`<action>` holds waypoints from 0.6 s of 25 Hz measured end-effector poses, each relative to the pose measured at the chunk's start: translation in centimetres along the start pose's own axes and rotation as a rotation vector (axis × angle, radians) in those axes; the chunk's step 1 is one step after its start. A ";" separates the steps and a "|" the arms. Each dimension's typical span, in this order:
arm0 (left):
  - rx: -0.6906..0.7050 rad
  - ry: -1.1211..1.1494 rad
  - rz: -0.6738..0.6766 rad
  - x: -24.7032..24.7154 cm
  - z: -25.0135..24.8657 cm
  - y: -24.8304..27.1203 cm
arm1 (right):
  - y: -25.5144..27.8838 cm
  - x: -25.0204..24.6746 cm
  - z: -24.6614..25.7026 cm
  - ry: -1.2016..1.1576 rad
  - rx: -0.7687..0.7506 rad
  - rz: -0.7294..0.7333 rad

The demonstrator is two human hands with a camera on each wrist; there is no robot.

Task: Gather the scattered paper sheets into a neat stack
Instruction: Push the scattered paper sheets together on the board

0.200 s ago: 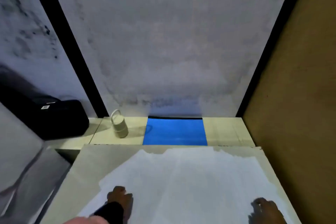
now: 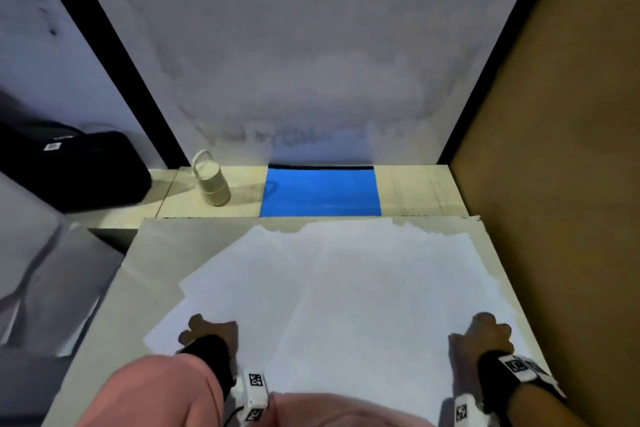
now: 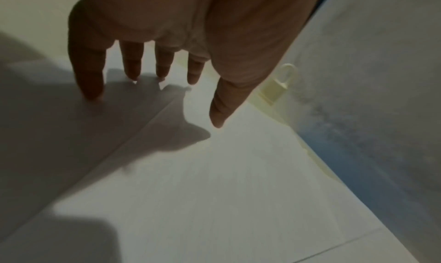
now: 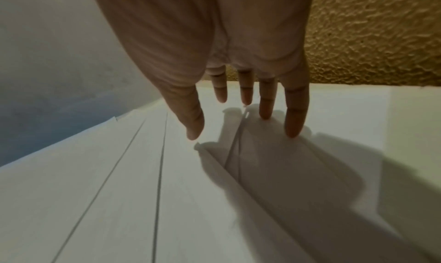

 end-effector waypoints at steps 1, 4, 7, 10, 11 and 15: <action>-0.021 -0.065 0.019 0.1 -1.4 0.7 | 0.3 0.3 -0.4 -0.025 0.028 0.020; 0.148 -0.160 0.056 1.1 -3.6 2.0 | 0.8 1.8 -0.1 -0.104 -0.021 0.114; 0.331 -0.371 0.181 3.6 -5.6 3.6 | 1.1 2.6 2.3 -0.237 -0.144 0.115; 0.341 -0.157 0.173 5.2 -6.8 4.3 | 2.0 3.2 3.2 -0.295 -0.250 0.086; 0.269 -0.041 0.115 4.8 -6.4 4.5 | 2.2 3.1 3.7 -0.297 -0.276 0.066; 0.008 0.361 0.055 4.9 -5.0 4.7 | 3.1 2.0 4.4 -0.051 -0.340 -0.067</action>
Point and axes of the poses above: each hand's wrist, its own y-axis away from the middle knuckle, its own x-axis out of the palm, z = x × y, the point moved 10 cm from there along -y, towards the middle knuckle, and after that the axes turned 8 degrees about x, right-handed, at the moved point
